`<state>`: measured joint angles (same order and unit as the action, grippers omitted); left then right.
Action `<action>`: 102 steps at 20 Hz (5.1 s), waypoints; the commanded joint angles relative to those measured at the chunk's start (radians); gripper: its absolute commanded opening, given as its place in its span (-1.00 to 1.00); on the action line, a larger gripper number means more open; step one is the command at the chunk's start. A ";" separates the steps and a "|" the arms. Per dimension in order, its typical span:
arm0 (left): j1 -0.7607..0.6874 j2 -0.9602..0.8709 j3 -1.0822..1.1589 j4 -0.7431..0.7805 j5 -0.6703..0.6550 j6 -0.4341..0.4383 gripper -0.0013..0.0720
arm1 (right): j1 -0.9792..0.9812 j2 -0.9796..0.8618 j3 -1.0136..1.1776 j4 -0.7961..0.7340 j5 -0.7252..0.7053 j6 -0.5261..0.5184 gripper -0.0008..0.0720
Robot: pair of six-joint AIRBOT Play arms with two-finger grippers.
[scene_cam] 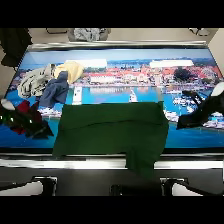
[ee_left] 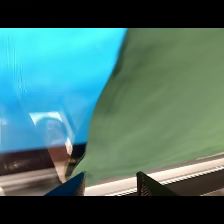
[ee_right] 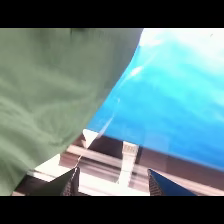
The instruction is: Fold the shirts.
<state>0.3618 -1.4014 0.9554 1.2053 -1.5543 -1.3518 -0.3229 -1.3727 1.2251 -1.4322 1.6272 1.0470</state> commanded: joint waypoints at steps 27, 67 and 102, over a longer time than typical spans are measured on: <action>-0.008 0.080 -0.308 -0.008 0.202 0.135 -0.91 | -0.027 0.198 -0.382 0.100 -0.051 -0.082 0.61; -0.146 -0.346 0.535 -0.084 0.210 -0.056 -0.91 | 0.097 -0.286 0.101 0.508 -0.537 -0.057 -0.87; -0.320 0.030 0.645 -0.088 0.154 -0.074 0.80 | -0.105 -0.597 0.241 0.726 -0.116 -0.124 1.00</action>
<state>0.0460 -1.3743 1.5990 1.1172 -1.3945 -1.4258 -0.4740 -1.9549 1.4670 -0.7128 1.5166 0.9363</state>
